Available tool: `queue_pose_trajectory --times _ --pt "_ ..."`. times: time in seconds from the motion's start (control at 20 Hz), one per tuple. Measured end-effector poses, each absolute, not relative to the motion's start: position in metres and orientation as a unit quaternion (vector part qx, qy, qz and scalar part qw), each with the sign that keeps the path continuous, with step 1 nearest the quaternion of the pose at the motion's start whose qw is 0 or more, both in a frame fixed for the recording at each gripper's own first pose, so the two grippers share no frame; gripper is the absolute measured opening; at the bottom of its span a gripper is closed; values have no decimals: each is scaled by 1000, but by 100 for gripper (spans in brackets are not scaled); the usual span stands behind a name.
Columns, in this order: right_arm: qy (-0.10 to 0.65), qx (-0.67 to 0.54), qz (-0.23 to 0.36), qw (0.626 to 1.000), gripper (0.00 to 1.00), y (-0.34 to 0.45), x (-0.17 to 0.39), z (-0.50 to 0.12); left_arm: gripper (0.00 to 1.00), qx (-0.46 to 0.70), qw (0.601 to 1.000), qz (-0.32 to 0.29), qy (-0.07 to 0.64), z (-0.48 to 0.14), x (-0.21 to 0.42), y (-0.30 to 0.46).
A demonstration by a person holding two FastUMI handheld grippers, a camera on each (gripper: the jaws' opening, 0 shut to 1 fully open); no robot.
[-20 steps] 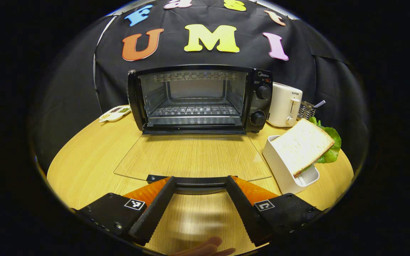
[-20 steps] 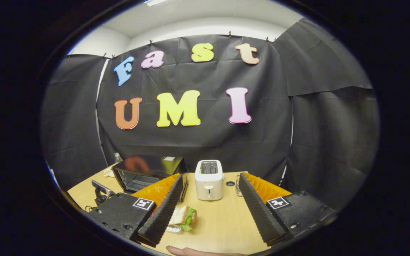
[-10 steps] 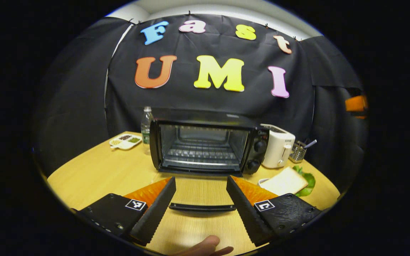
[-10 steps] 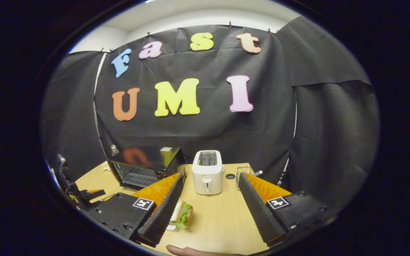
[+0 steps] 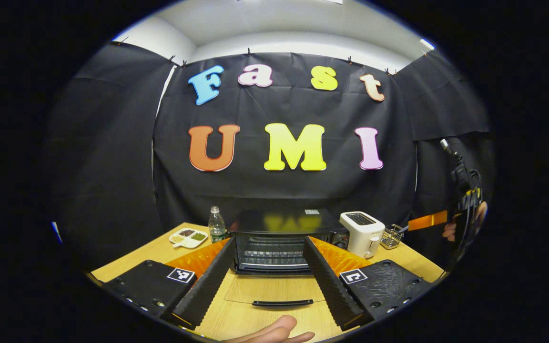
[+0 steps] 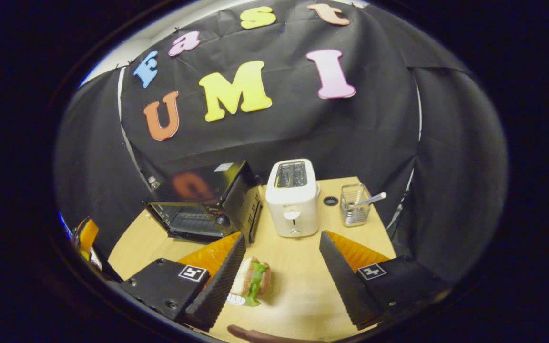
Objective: Open the electric oven with the left hand, put the food in, and close the electric oven.
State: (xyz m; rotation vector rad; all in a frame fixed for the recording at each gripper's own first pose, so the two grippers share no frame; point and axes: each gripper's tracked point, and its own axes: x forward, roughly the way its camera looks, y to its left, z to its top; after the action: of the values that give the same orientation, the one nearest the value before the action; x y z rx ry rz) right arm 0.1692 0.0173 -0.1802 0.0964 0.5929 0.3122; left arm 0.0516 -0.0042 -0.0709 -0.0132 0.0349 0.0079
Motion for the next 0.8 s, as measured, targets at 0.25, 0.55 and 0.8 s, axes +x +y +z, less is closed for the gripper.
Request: queue_pose_trajectory --times 0.25,0.55,0.8 --pt "391 105 203 892 98 49 170 -231 95 -17 1000 -9 -21 -37 21 -8" --pt "466 131 215 848 83 53 169 -271 94 6 999 -8 -42 -26 -1 -4" --pt "502 148 244 817 75 58 166 -290 94 3 999 -24 -21 -39 -8 -6"
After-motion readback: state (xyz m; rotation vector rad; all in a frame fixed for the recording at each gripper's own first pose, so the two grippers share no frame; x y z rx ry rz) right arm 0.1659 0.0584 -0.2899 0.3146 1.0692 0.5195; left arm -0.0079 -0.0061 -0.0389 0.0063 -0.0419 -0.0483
